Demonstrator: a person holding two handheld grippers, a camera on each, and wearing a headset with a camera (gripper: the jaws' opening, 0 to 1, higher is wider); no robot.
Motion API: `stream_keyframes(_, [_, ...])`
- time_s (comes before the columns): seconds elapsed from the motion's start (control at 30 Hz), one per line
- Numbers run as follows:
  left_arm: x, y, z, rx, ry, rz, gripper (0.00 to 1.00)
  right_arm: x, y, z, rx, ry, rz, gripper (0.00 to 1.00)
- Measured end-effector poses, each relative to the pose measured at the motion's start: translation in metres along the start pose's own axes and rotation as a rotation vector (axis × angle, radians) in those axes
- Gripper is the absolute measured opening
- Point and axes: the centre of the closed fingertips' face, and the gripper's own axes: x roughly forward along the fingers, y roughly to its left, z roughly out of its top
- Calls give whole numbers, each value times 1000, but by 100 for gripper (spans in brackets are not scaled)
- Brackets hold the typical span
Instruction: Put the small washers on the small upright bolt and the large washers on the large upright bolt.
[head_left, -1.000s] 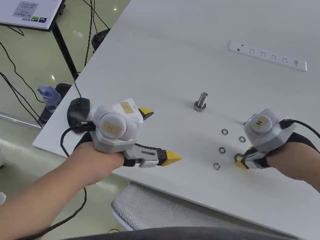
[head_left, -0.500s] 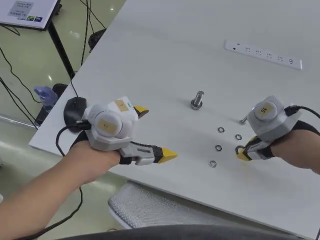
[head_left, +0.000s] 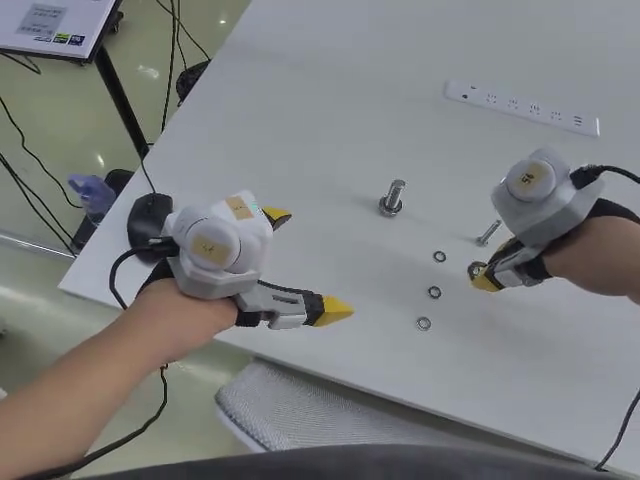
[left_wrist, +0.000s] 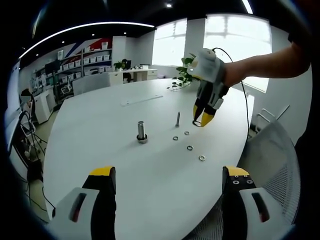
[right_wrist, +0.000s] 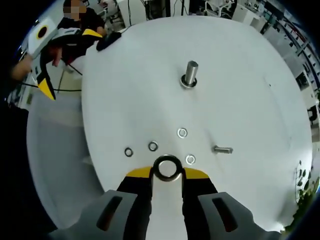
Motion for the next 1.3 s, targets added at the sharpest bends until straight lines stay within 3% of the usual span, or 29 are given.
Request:
stream_keyframes(0.37, [-2, 1, -7, 2, 22, 1, 87, -18, -21, 46, -86, -22, -27, 22])
stream_keyframes(0.4, [-2, 1, -6, 3, 21, 1, 87, -14, -30, 51, -98, -23, -27, 22])
stream_keyframes(0.63, [-2, 4, -8, 12, 38, -2, 86, -19, -32, 80, -152, -36, -22, 22])
stream_keyframes(0.77, [-1, 6, -9, 35, 53, -1, 86, -16, -34, 91, -179, -31, -24, 22])
stream_keyframes(1.3, [2, 10, -7, 6, 37, -1, 85, 6, -46, 123, -226, -12, -13, 22])
